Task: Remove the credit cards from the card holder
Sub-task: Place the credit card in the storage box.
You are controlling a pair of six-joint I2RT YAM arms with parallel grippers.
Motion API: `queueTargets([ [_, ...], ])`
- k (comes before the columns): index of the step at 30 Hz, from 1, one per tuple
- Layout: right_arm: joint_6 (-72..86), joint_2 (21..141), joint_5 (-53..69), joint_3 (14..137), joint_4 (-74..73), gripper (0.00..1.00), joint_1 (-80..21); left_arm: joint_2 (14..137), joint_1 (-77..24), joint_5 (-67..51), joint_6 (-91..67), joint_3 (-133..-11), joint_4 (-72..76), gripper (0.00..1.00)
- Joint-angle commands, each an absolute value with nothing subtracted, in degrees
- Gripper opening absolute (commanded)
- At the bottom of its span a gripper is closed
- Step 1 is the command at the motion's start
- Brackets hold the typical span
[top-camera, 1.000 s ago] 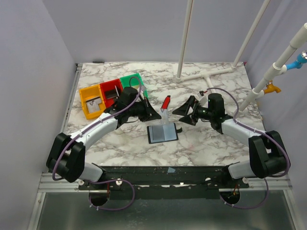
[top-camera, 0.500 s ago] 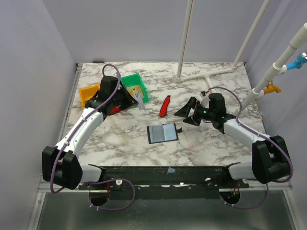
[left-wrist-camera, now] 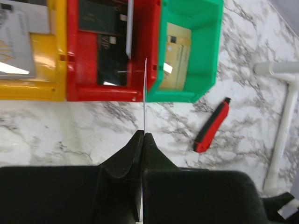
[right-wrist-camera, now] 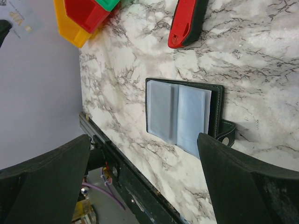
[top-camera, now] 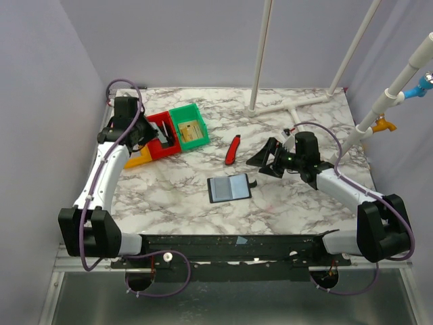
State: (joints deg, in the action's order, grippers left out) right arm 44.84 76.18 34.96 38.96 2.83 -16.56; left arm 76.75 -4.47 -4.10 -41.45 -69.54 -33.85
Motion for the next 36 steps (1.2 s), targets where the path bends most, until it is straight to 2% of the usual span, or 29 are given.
queueTargets([
  [1, 43.17, 75.32, 35.54, 39.13, 1.23, 1.0, -16.96, 78.89, -0.55, 5.22, -38.04, -73.49, -38.45, 0.0],
  [7, 41.71, 75.38, 35.86, 39.76, -1.49, 1.0, -16.96, 81.44, 5.64, 8.59, -35.56, -75.08, -38.99, 0.0],
  [18, 40.84, 75.49, 35.8, 40.66, -3.28, 1.0, -16.95, 94.87, 7.4, 13.18, -28.81, -88.16, -44.24, 0.0],
  [36, 40.84, 75.8, 34.93, 41.22, -3.87, 1.0, -16.94, 110.17, 9.76, 0.06, -21.77, -95.82, -43.5, 0.0],
])
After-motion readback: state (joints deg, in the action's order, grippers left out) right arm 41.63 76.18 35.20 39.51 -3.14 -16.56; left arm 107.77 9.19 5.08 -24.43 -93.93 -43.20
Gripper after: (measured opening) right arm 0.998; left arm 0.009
